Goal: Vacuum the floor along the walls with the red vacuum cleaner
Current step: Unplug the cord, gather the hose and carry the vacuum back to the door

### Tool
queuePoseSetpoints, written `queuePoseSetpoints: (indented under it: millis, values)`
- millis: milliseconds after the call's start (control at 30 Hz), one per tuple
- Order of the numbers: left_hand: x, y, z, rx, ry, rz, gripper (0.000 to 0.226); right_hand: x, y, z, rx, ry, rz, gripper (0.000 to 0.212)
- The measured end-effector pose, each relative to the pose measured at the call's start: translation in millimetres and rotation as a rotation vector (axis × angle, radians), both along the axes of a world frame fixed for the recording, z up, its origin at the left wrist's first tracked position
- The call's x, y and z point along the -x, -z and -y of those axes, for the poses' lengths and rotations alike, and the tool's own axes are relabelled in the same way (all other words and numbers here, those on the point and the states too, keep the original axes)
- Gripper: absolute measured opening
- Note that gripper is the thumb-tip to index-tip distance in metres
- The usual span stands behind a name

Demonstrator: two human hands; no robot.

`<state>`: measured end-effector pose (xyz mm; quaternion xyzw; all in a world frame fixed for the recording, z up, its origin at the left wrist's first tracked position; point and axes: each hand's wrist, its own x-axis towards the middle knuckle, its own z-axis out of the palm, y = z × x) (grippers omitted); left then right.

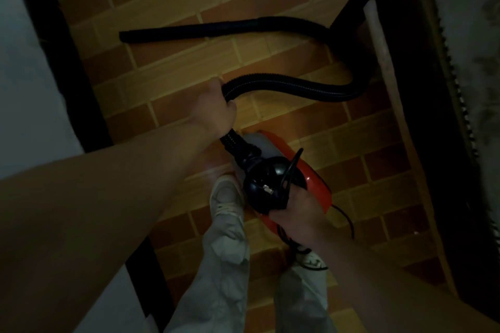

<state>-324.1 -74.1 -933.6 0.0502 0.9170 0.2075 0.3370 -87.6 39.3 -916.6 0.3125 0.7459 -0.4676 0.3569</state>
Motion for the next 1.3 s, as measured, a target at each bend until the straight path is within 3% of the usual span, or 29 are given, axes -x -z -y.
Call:
queuePoseSetpoints:
  millis: [133, 233, 367, 467, 600, 700, 767, 867, 1000, 1100, 1200, 1300]
  values:
    - [-5.5, -1.9, 12.0, 0.052, -0.174, 0.025, 0.041, -0.4, 2.1, -10.5, -0.002, -0.095, -0.022, 0.024]
    - [-11.3, -2.6, 19.6, 0.111, -0.181, -0.021, 0.052, -4.8, 3.6, -15.8, -0.047, -0.155, -0.046, 0.016]
    - [-13.8, -3.7, 26.3, 0.179, 0.046, -0.174, 0.077, -14.3, -0.9, -28.3, -0.097, -0.207, -0.061, 0.015]
    - [-16.1, -6.8, 22.8, 0.222, 0.216, -0.3, 0.081, -19.0, -7.1, -40.8, -0.099, -0.193, -0.051, 0.014]
    - [-12.7, -9.0, 11.9, 0.295, 0.438, -0.435, 0.064, -17.0, -12.0, -50.3, -0.097, -0.154, -0.036, 0.016]
    - [-4.9, -6.0, 5.7, 0.383, 0.787, -0.463, 0.037, -13.6, -14.9, -55.2, -0.099, -0.135, -0.04, 0.017]
    - [1.3, -7.2, 4.2, 0.408, 0.969, -0.413, 0.049, -13.0, -15.2, -58.0, -0.082, -0.102, -0.041, 0.02]
    - [16.1, -18.9, 0.4, 0.343, 1.025, -0.322, 0.067, -14.9, -14.5, -63.3, -0.075, -0.051, -0.041, 0.021]
    - [38.1, -34.4, -5.9, 0.298, 1.233, -0.314, 0.071, -19.8, -21.3, -75.1, -0.105, 0.022, -0.042, 0.022]
    - [52.6, -35.4, -16.2, 0.295, 1.33, -0.41, 0.068, -20.5, -32.0, -83.2, -0.108, 0.082, -0.052, 0.022]
    - [63.0, -41.8, -34.9, 0.249, 1.321, -0.523, 0.05, -19.5, -46.0, -89.6, -0.108, 0.136, -0.063, 0.019]
    - [73.5, -63.2, -57.1, 0.225, 1.29, -0.62, 0.039, -16.8, -64.0, -96.1, -0.083, 0.219, -0.101, 0.031]
